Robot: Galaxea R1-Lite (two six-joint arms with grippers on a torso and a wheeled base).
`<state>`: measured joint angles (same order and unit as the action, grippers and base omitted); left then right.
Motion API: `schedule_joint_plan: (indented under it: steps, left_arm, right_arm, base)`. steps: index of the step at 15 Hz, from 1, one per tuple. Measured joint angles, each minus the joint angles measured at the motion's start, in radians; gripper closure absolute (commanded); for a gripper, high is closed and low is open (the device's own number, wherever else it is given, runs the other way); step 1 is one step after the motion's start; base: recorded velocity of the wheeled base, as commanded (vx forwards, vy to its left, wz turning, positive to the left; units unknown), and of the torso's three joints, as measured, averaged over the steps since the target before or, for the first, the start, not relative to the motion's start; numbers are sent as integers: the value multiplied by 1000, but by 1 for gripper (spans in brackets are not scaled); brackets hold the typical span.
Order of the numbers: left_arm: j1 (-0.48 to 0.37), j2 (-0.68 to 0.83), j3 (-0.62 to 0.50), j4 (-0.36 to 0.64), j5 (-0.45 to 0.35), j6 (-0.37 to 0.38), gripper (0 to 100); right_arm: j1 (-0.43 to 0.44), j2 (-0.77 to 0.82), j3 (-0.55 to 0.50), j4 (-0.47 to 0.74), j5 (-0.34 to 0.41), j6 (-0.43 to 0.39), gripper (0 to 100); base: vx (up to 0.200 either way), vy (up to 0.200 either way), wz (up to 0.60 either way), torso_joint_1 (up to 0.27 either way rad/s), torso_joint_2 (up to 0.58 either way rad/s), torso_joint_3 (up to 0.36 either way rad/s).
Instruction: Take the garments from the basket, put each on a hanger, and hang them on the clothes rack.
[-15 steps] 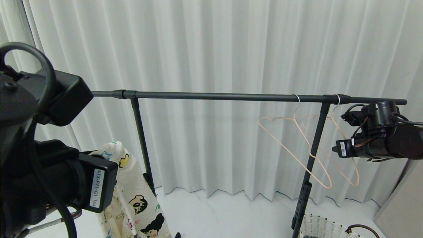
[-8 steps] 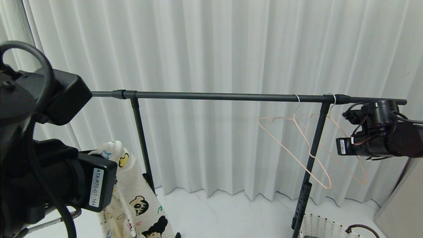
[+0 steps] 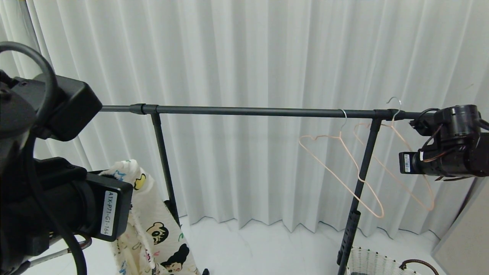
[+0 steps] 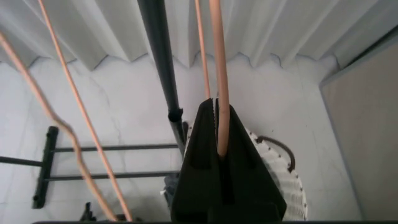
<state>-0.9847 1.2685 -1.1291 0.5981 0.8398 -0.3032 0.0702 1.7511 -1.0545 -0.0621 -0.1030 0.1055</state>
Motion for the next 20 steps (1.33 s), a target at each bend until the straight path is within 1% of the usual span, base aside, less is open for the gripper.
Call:
schedule_joint_plan:
  steps: [2, 4, 7, 11, 13, 16, 17, 18, 20]
  left_arm:
    - [-1, 0, -1, 0, 27, 1, 100]
    - [-3, 0, -2, 0, 44, 7, 100]
    - [-3, 0, -5, 0, 47, 9, 100]
    - [-1, 0, -5, 0, 47, 9, 100]
    - [-1, 1, -1, 0, 47, 9, 100]
    - [-1, 8, 0, 0, 47, 9, 100]
    - [-1, 11, 1, 0, 46, 9, 100]
    - [-2, 15, 4, 0, 47, 9, 100]
    - [-2, 30, 7, 1, 46, 8, 100]
  right_arm:
    - [0, -52, 24, 32, 0, 21, 100]
    - [0, -113, 64, 42, 0, 26, 100]
    - [1, -214, 139, 55, 1, 26, 100]
    - [11, -347, 231, 138, 2, 23, 100]
    - [32, -413, 253, 177, 2, 22, 100]
    - [92, -489, 256, 189, 4, 23, 100]
    - [127, -509, 254, 189, 8, 25, 100]
    - [173, -530, 253, 187, 17, 26, 100]
    - [285, -579, 252, 186, 75, 27, 100]
  base:
    - [0, 0, 0, 0, 0, 0]
    - [-200, 0, 0, 0, 0, 0]
    - [-200, 0, 0, 11, 5, 4]
    - [-200, 0, 0, -5, -5, 7]
    - [-200, 0, 0, 2, 5, 2]
    - [-200, 0, 0, 4, 2, 4]
    - [0, 0, 0, 0, 0, 0]
    - [0, 0, 0, 0, 0, 0]
    - [0, 0, 0, 0, 0, 0]
